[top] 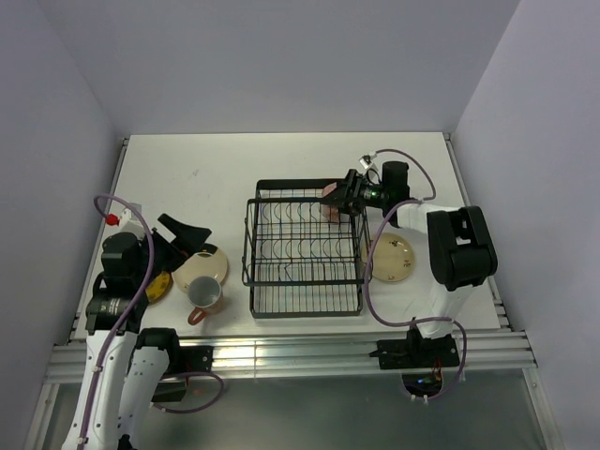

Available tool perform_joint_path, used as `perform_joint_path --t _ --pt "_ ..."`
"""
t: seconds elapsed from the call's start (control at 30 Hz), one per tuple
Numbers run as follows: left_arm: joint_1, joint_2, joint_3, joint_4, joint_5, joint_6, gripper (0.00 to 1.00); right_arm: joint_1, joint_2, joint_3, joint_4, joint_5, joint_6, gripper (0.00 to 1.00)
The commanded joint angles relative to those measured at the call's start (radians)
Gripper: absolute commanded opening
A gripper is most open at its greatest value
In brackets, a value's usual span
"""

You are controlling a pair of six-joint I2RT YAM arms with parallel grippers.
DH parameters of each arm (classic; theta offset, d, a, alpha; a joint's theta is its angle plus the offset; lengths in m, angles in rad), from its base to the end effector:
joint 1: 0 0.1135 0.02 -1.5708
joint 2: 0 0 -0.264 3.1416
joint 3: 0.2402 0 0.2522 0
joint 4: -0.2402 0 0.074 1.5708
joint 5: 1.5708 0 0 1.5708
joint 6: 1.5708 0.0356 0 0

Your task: Load the mixed dishes into the dish rack

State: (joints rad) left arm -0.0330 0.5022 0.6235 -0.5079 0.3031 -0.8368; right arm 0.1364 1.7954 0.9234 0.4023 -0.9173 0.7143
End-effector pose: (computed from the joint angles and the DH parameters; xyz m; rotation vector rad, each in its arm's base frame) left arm 0.1241 -0.0147 0.2891 -0.6023 1.9502 -0.8566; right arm 0.3603 0.0780 0.1786 -0.0115 2.1501 1.4467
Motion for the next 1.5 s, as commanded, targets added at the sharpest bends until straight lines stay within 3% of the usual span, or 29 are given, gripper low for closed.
perform_joint_path --t 0.0,0.2,0.47,0.8,0.87,1.17,1.47 --pt "0.004 0.001 0.068 -0.058 -0.065 -0.019 0.96 -0.011 -0.088 0.006 -0.086 0.035 -0.074 0.66" --pt "0.004 -0.005 0.097 -0.135 -0.12 -0.051 0.99 -0.02 -0.149 0.04 -0.278 0.159 -0.183 0.7" --pt "0.004 0.016 0.153 -0.245 -0.194 -0.087 0.99 -0.029 -0.212 0.068 -0.404 0.273 -0.249 0.72" --pt "0.004 0.038 0.13 -0.327 -0.157 -0.14 0.99 -0.034 -0.433 0.155 -0.727 0.756 -0.249 0.72" --pt "0.004 0.042 0.127 -0.349 -0.16 -0.145 0.99 -0.034 -0.493 0.164 -0.773 0.851 -0.26 0.77" --pt "0.002 0.091 0.153 -0.428 -0.153 -0.188 0.99 -0.027 -0.626 0.158 -0.82 0.881 -0.216 0.77" --pt "-0.054 0.183 0.165 -0.452 -0.11 -0.16 0.94 0.028 -0.616 0.175 -0.83 0.887 -0.223 0.76"
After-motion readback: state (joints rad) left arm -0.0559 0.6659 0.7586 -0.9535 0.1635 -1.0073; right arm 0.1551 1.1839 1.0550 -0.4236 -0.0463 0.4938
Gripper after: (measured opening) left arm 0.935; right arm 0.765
